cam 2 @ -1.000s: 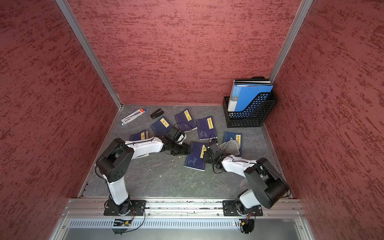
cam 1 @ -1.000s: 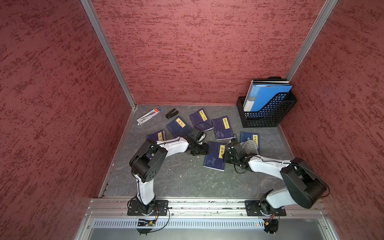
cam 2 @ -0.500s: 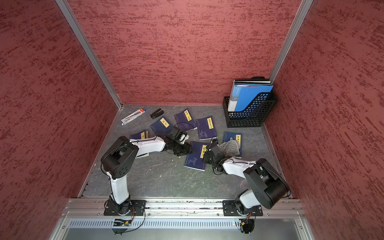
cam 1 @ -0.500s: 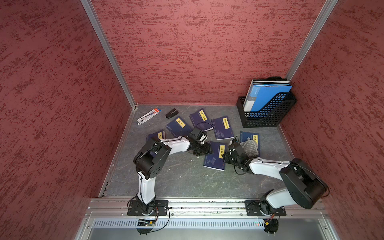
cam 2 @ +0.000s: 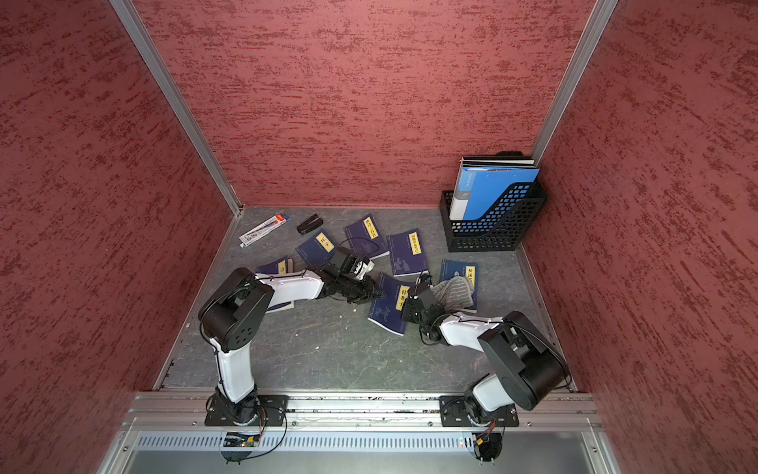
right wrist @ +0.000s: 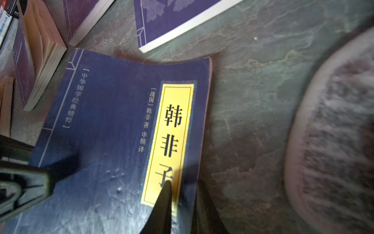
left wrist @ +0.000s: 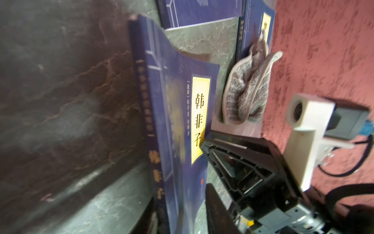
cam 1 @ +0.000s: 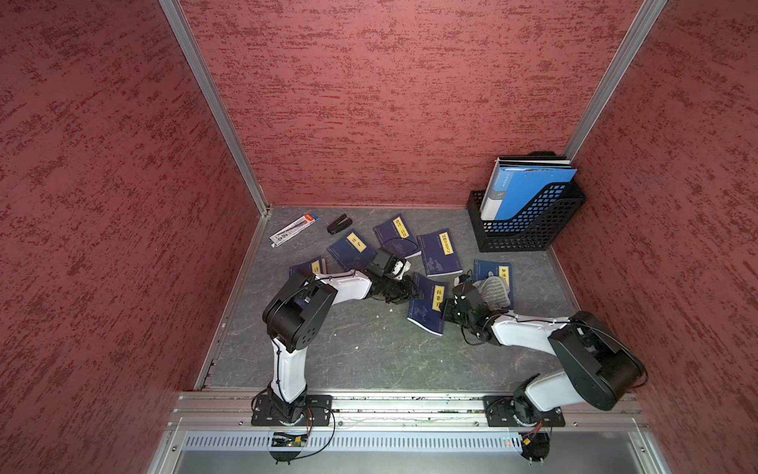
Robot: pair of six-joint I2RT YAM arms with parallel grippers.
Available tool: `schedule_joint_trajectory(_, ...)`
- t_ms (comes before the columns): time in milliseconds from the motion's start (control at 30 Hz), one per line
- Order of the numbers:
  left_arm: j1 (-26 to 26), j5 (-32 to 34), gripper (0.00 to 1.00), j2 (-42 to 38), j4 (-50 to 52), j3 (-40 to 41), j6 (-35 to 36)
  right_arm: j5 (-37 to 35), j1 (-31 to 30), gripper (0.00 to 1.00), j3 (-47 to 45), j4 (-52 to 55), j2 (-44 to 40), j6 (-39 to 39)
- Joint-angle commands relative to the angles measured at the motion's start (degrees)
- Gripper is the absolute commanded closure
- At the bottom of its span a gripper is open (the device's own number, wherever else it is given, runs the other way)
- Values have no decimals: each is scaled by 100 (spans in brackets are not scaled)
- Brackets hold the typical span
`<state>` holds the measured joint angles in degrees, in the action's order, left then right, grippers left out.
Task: Wipe the cover of the book
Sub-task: Pick up the book from the center of the board, then place the book on the book.
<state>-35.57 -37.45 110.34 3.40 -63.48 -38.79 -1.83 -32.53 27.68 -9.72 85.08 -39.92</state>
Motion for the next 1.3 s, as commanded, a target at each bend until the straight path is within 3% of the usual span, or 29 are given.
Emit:
schedule_joint_trajectory(0, -38, -301, 79, -40, -313, 9, 1, 161, -64, 78, -211, 592, 263, 5)
schedule_joint_trajectory(167, 40, -147, 99, -163, -52, 27, 118, 51, -69, 67, 74, 827, 103, 203)
schedule_joint_trajectory(400, 670, 77, 100, -1032, 833, 246, 616, -168, -69, 46, 911, 1547, -355, 742)
schedule_joint_trajectory(567, 1559, 298, 100, -2097, 1733, 608, 1039, -92, -68, 40, 1246, 1493, -342, 1008)
schedule_joint_trajectory(833, 3485, -242, 100, -3551, 2976, 524, 1271, 197, -67, 38, 1460, 1299, 165, 1151)
schedule_joint_trajectory(1000, 4464, -677, 100, -3478, 4099, -12, 1985, 339, -69, 38, 1583, 1195, 209, 1328)
schedule_joint_trajectory(1167, 5548, -1323, 100, -3089, 4516, -185, 2344, 487, -69, 37, 1792, 1169, 338, 1575)
schedule_joint_trajectory(1267, 5774, -886, 100, -2854, 5007, -436, 2762, 612, -69, 36, 1923, 1154, 474, 1718)
